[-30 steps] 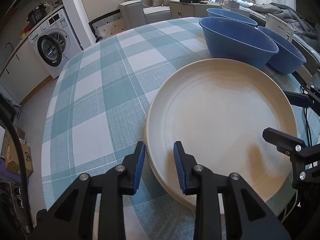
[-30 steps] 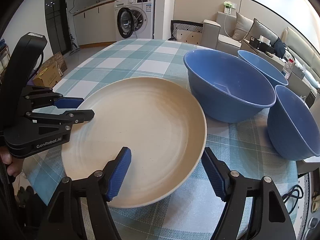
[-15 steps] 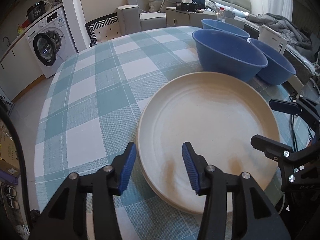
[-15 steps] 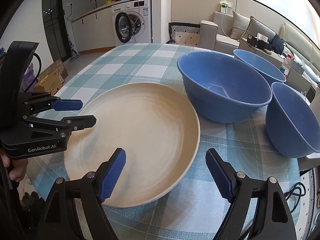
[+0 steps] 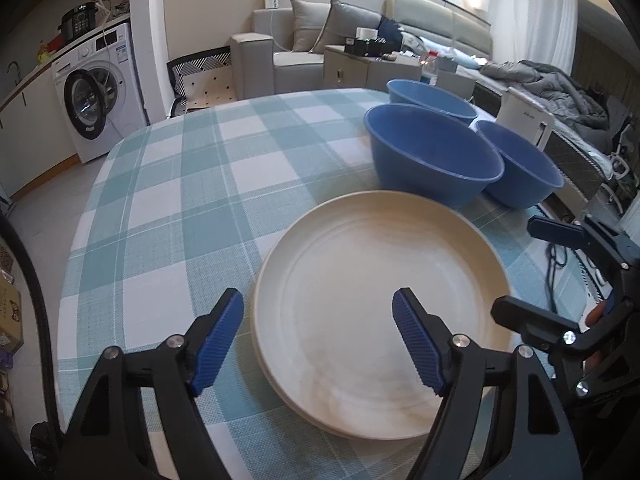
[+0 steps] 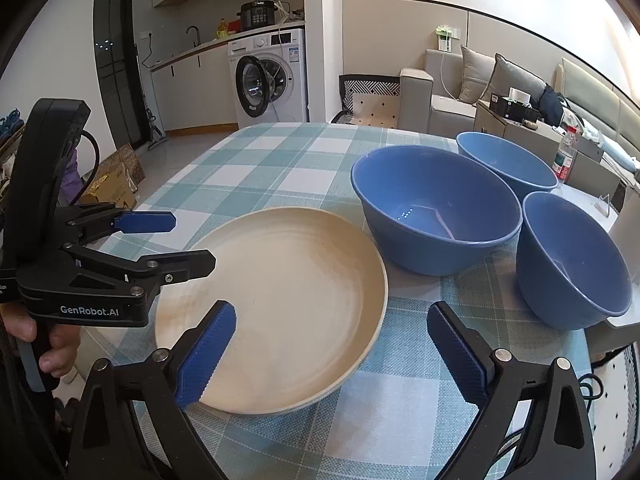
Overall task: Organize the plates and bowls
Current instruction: 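Pull both tools back from the plate stack, then move both tools forward to the rim of the nearest blue bowl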
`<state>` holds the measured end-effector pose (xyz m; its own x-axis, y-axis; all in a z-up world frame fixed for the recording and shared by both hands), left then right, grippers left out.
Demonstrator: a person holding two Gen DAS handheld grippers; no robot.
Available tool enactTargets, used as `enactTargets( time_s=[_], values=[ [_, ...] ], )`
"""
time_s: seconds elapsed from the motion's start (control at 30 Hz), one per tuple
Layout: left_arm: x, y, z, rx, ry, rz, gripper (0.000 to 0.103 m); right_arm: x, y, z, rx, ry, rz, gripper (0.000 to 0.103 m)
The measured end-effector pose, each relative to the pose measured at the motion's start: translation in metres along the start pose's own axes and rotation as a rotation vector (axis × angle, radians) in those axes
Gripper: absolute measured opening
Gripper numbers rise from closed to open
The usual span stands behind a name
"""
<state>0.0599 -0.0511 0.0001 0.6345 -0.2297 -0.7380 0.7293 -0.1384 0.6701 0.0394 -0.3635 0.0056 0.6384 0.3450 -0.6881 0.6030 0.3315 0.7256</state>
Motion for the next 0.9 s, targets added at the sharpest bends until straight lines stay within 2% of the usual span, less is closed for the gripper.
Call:
enactTargets(
  time_s=[0.23,0.3,0.33,0.53,0.9],
  values=[
    [-0.009,0.005,0.003,-0.021,-0.04,0.03,0.079,-0.01,0.002,0.0,-0.004,0.013,0.023,0.102],
    [-0.01,0.005,0.004,-0.025,-0.04,0.034,0.089,-0.012,0.003,0.0,-0.005,0.014,0.031,0.102],
    [-0.011,0.006,0.004,-0.028,-0.032,0.041,0.103,-0.014,0.003,0.0,-0.005,0.014,0.037,0.102],
    [-0.019,0.009,0.007,-0.038,-0.05,0.078,0.103,-0.023,0.004,0.004,-0.005,0.015,0.055,0.102],
    [-0.04,0.015,0.015,-0.034,-0.033,0.166,0.103,-0.043,0.01,0.011,-0.008,0.017,0.106,0.102]
  ],
)
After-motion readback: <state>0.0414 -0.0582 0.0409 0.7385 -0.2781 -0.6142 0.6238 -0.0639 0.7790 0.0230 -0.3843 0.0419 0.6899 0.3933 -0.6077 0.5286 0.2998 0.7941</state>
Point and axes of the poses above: each gripper's, at about its wrist camera, not at the fingertips, and x roughly the way its jaws point, z to its right, y to its top, the point moved 2 cm from there along x, roughly the way its jaws point
